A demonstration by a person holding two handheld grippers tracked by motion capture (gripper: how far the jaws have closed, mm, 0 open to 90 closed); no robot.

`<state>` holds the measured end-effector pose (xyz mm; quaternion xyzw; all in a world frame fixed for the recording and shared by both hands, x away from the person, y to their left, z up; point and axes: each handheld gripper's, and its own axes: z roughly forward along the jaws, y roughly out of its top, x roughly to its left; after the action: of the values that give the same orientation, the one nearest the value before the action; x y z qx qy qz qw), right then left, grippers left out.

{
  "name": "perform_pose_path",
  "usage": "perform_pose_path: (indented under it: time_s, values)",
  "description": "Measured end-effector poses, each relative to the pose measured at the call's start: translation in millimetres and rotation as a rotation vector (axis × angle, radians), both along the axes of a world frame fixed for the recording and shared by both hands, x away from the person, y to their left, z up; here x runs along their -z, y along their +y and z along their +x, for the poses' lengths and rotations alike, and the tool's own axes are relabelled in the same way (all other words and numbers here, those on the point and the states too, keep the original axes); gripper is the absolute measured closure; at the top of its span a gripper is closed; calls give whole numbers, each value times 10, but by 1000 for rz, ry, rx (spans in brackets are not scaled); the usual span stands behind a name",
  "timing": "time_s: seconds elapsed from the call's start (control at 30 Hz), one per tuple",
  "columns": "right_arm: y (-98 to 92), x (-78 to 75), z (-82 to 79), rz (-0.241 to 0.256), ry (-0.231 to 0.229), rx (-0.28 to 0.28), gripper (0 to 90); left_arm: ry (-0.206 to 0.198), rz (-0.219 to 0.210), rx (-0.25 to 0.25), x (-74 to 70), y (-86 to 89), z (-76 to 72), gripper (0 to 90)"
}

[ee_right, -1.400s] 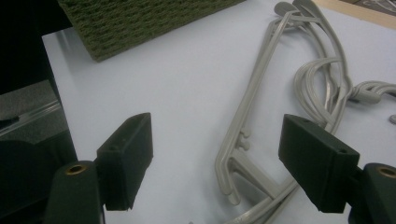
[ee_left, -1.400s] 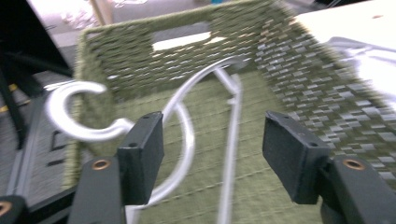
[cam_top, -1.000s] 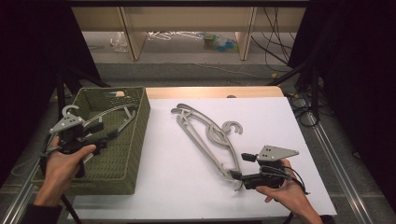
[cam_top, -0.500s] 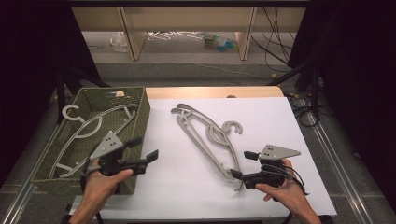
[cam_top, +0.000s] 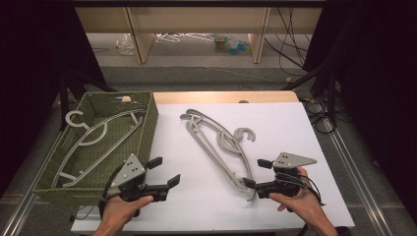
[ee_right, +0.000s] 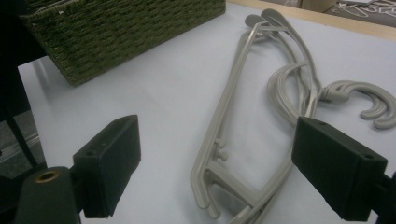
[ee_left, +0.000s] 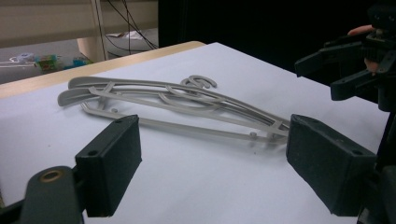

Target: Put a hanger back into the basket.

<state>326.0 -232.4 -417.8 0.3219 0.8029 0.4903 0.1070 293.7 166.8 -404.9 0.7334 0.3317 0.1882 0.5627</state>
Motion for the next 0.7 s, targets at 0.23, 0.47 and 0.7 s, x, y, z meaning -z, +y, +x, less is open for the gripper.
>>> perform_pose_path:
  time_s: [0.23,0.47,0.7]
  values:
    - [-27,11,25,0,-4,18,168,15,-11,2,135,-68,-59,181]
    - [-44,135,211,-49,19,84,166,26,2,-5,183,-79,-57,181]
    - [-20,274,521,-123,74,149,176,23,8,12,209,-111,-71,181]
